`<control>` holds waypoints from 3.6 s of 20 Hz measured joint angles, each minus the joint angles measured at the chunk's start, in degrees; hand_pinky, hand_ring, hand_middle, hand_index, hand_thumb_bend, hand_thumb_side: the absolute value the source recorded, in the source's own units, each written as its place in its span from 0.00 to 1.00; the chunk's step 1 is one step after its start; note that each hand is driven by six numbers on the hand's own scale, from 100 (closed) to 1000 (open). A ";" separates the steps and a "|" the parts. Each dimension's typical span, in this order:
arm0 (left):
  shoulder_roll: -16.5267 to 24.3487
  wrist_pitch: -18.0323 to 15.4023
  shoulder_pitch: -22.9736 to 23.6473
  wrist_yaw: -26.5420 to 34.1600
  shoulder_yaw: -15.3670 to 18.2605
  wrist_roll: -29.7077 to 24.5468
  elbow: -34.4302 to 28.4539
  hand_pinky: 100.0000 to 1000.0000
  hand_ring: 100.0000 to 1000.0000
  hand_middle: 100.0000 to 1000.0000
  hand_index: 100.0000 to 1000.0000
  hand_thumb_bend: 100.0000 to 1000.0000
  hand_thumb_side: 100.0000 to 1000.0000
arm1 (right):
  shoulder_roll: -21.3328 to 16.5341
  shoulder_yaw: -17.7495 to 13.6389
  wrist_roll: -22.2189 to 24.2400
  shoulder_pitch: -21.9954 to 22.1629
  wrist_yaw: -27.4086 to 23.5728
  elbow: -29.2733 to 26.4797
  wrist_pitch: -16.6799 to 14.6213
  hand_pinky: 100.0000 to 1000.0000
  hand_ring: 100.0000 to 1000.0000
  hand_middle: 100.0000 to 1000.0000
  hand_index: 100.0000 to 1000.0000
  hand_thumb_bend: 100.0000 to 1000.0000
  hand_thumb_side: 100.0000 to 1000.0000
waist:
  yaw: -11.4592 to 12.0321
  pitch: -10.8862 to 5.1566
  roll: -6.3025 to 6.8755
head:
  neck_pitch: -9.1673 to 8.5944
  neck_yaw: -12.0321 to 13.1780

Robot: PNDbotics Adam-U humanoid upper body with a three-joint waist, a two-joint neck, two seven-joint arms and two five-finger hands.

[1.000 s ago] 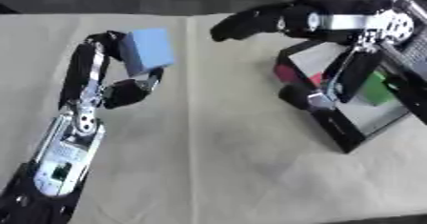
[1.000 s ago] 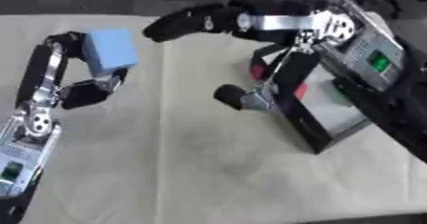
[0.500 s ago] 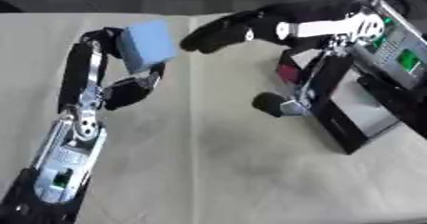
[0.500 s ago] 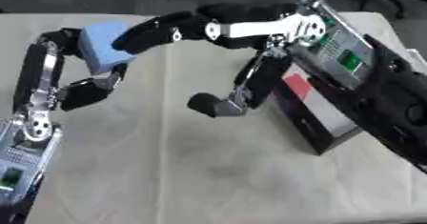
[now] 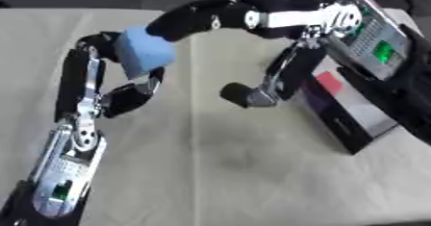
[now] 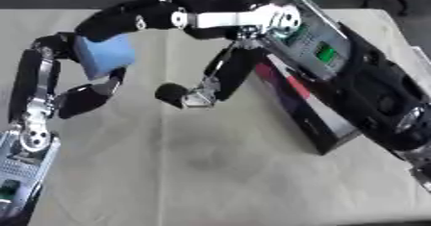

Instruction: Pick up the objects with one hand, pass them to the other hand, and then place them into the box on the other side of the table.

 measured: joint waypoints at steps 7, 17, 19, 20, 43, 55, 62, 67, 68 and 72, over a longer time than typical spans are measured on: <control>-0.68 -0.11 -0.03 -0.65 -0.28 0.07 0.11 0.74 0.51 0.41 0.51 0.00 0.10 | 0.41 0.18 -4.06 -0.54 4.61 0.00 2.93 1.00 1.00 1.00 1.00 0.00 0.11 | 0.78 0.40 -0.04 | -0.04 -1.11; -1.98 0.05 -0.88 -2.45 -0.76 1.29 1.09 0.74 0.51 0.41 0.50 0.00 0.10 | 1.84 0.23 -7.70 -1.74 12.40 0.00 5.48 1.00 0.90 1.00 1.00 0.00 0.12 | 0.98 1.13 -0.06 | -0.09 -1.60; -2.07 0.07 -0.99 -2.78 -0.97 1.53 1.09 0.74 0.51 0.41 0.50 0.00 0.10 | 2.09 0.46 -8.36 -1.76 13.99 0.00 5.84 1.00 0.89 1.00 1.00 0.00 0.12 | 1.07 1.15 -0.06 | -0.11 -1.60; -2.27 0.13 -1.01 -2.93 -1.02 1.65 1.10 0.74 0.51 0.41 0.50 0.00 0.10 | 2.32 0.52 -8.72 -1.76 14.79 0.00 6.03 1.00 0.88 1.00 1.00 0.00 0.12 | 1.16 1.19 -0.06 | -0.13 -1.60; -3.47 0.47 -1.87 -4.96 -2.01 3.09 1.15 0.74 0.51 0.40 0.50 0.00 0.10 | 3.88 1.31 -15.45 -1.54 27.89 4.07 2.96 1.00 0.91 1.00 1.00 0.00 0.18 | 2.10 2.17 -0.32 | -0.67 -2.25; -3.49 0.75 -1.94 -4.43 -2.71 3.83 0.36 0.72 0.47 0.32 0.43 0.00 0.06 | 3.96 1.57 -14.21 -1.13 29.95 6.56 -0.93 1.00 0.89 1.00 1.00 0.00 0.21 | 2.36 2.55 -0.43 | -1.11 -2.58; -3.49 0.72 -1.94 -2.84 -3.36 5.58 0.17 0.71 0.46 0.29 0.41 0.00 0.08 | 4.33 1.55 -14.38 -0.69 30.91 7.42 -2.21 1.00 0.90 1.00 1.00 0.00 0.19 | 2.46 2.85 -0.43 | -1.21 -3.08; -3.49 0.45 -1.93 -2.12 -4.03 5.98 0.23 0.71 0.46 0.29 0.40 0.00 0.08 | 4.34 1.54 -14.62 -0.69 30.98 8.02 -2.45 1.00 0.90 1.00 1.00 0.00 0.18 | 2.70 3.16 -0.43 | -1.39 -3.53; -3.49 0.36 -1.93 -2.12 -4.17 5.99 0.25 0.71 0.46 0.29 0.40 0.00 0.08 | 4.34 1.54 -14.61 -0.69 30.98 8.13 -2.45 1.00 0.90 1.00 1.00 0.00 0.18 | 2.72 3.18 -0.43 | -1.39 -3.58; -3.92 0.03 -1.93 -2.14 -4.80 5.92 0.24 0.71 0.46 0.29 0.40 0.00 0.08 | 4.35 1.54 -14.71 -0.66 30.98 8.52 -2.39 1.00 0.90 1.00 1.00 0.00 0.18 | 2.81 3.22 -0.43 | -1.40 -3.77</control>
